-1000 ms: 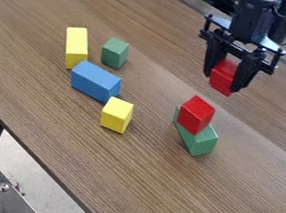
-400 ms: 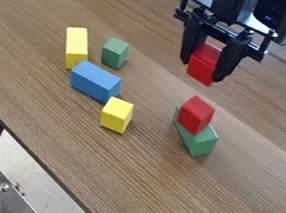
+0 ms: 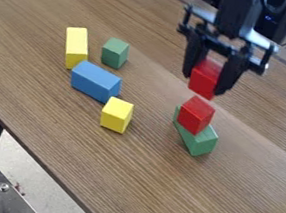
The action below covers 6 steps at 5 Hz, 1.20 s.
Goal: Put the red block on the top of the red arch
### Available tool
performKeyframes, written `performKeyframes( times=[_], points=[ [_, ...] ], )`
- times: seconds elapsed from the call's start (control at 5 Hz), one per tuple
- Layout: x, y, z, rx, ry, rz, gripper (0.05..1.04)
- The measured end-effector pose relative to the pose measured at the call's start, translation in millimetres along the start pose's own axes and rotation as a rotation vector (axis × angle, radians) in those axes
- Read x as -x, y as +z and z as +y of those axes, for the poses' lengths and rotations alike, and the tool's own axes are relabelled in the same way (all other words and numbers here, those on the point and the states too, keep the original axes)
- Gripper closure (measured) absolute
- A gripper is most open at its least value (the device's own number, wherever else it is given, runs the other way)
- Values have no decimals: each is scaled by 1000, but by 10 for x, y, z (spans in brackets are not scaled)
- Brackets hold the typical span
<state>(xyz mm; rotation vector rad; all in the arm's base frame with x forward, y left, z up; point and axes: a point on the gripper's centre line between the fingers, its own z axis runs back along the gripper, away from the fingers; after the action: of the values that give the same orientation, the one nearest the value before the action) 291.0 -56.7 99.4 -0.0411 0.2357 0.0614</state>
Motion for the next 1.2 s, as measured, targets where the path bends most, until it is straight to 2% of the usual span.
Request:
performKeyframes(
  times=[0.2, 0.4, 0.8, 1.2],
  points=[
    [-106, -106, -16, -9, 9, 53, 499],
    [-182, -145, -13, -23, 19, 56, 499],
    [-93, -165, -66, -37, -1, 49, 499],
    [-37, -162, -136, -32, -47, 10, 499]
  ],
)
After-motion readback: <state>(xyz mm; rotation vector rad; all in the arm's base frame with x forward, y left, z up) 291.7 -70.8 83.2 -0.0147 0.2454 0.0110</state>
